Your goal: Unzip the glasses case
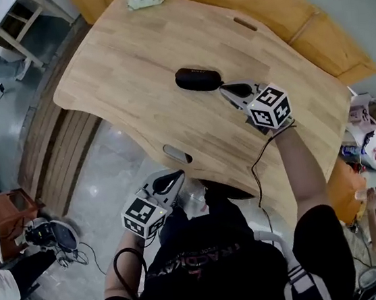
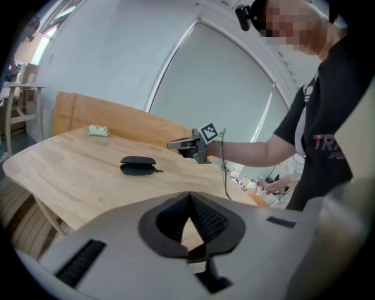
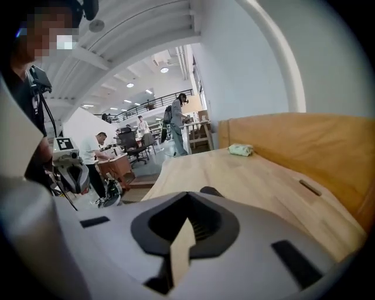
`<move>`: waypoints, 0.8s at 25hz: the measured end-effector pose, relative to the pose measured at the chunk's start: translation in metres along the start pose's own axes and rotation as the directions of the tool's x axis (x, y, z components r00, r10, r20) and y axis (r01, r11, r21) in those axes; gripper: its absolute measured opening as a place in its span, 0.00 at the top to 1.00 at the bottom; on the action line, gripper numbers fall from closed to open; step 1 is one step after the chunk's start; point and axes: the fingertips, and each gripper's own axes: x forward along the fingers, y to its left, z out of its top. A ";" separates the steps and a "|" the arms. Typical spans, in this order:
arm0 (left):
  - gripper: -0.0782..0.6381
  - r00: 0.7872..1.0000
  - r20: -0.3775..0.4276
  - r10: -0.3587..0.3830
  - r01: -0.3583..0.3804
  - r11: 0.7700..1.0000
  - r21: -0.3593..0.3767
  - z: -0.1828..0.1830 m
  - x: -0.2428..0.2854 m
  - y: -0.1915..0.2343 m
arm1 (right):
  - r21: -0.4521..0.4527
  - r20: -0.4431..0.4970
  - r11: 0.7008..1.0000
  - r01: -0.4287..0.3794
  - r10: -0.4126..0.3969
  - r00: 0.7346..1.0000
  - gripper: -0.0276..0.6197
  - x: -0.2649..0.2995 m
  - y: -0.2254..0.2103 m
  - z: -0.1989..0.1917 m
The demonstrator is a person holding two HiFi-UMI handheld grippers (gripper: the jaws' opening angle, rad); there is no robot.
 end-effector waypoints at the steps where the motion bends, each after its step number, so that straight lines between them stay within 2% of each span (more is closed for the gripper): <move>1: 0.88 1.000 0.003 -0.008 0.008 1.000 0.007 0.002 -0.001 0.003 | 0.005 0.012 1.000 0.029 -0.029 1.000 0.93 -0.006 0.015 -0.001; 4: 0.87 0.998 0.028 -0.060 0.059 0.997 0.044 0.013 -0.004 0.006 | 0.042 0.064 0.994 0.105 -0.108 0.992 0.93 -0.024 0.061 -0.001; 8: 0.87 0.993 0.031 -0.116 0.113 0.990 0.081 0.010 -0.018 -0.010 | 0.113 0.123 0.985 0.132 -0.146 0.982 0.93 -0.041 0.134 -0.005; 13: 0.88 0.981 0.018 -0.192 0.189 0.976 0.107 -0.005 -0.030 -0.027 | 0.197 0.205 0.966 0.165 -0.206 0.957 0.93 -0.058 0.205 -0.008; 20: 0.88 0.971 -0.011 -0.237 0.237 0.966 0.102 -0.036 -0.061 -0.041 | 0.269 0.196 0.940 0.208 -0.265 0.944 0.93 -0.056 0.285 -0.037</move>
